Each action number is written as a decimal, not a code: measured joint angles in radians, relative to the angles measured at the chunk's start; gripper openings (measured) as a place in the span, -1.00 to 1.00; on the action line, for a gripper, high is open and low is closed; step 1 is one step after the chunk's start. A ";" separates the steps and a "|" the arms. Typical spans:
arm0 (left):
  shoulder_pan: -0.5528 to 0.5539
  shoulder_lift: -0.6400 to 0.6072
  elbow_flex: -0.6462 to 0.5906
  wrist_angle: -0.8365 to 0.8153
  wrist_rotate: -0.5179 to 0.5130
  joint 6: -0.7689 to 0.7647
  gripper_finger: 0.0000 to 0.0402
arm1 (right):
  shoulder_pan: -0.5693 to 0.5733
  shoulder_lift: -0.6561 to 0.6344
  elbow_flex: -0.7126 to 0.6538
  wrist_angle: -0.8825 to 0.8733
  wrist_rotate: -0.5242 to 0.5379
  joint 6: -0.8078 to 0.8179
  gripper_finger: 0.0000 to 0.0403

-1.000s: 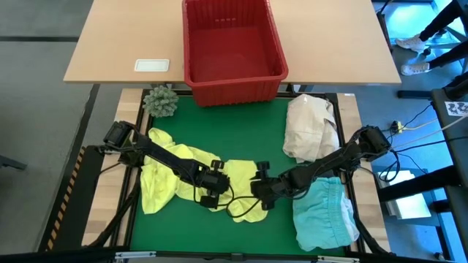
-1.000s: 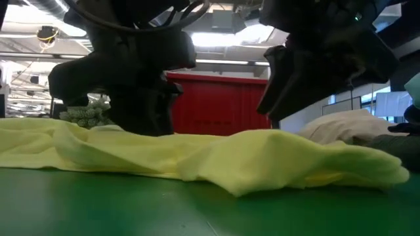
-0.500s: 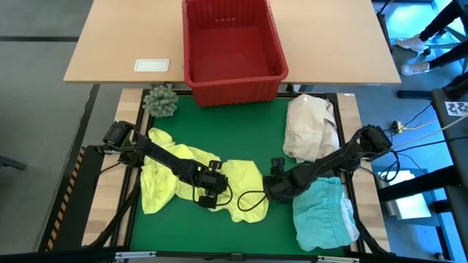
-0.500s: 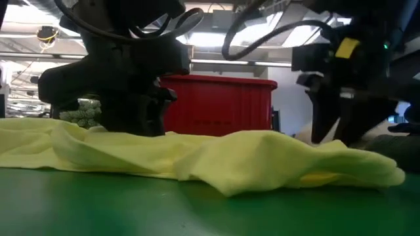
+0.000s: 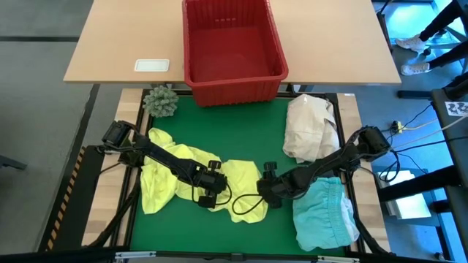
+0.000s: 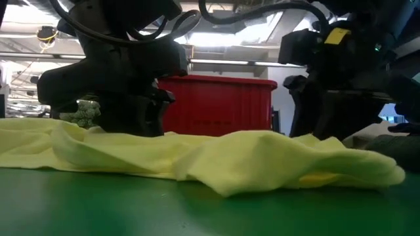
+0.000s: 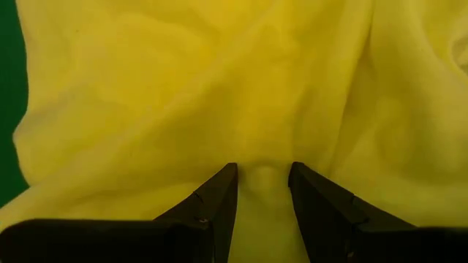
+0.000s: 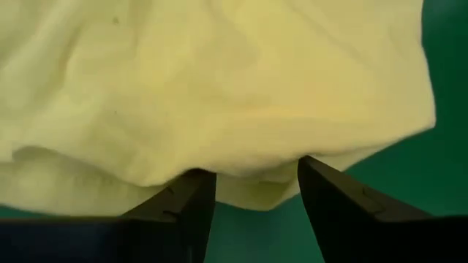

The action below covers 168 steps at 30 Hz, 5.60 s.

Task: Fold Laundry from Bin
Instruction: Fold the yellow shirt

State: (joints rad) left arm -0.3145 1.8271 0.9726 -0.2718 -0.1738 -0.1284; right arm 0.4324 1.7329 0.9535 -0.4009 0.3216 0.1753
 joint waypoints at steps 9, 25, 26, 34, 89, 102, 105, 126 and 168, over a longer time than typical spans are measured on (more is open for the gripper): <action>0.000 0.004 -0.002 0.048 0.001 0.021 -0.37 | 0.000 -0.002 0.000 0.016 0.010 0.000 -0.03; 0.000 0.006 0.074 0.247 -0.110 0.205 -0.37 | 0.000 -0.003 0.001 0.139 0.027 -0.026 -0.03; 0.000 0.006 0.074 0.279 -0.098 0.215 -0.37 | 0.000 -0.003 0.001 0.145 0.028 -0.026 -0.03; 0.018 0.011 0.076 0.396 -0.069 0.238 -0.37 | -0.001 -0.003 0.001 0.161 0.055 -0.026 -0.03; 0.055 0.047 0.076 0.412 0.018 0.072 -0.15 | -0.001 0.011 0.015 0.303 0.052 -0.137 -0.99; 0.066 0.046 0.076 0.412 -0.006 0.052 0.31 | -0.001 0.010 0.015 0.364 0.090 -0.158 -1.00; 0.066 0.046 0.076 0.414 -0.008 0.052 0.31 | -0.001 0.010 0.015 0.383 0.090 -0.158 -1.00; 0.062 0.156 0.077 0.555 -0.067 0.131 -0.87 | 0.000 0.008 0.016 0.393 0.089 -0.159 -1.00; 0.023 0.149 0.076 0.672 -0.096 0.298 -1.00 | 0.202 -0.050 -0.113 0.155 0.368 0.320 0.18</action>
State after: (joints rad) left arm -0.2916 1.9762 1.0489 0.4000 -0.2696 0.1699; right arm 0.6346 1.6824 0.8402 -0.2458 0.6900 0.4955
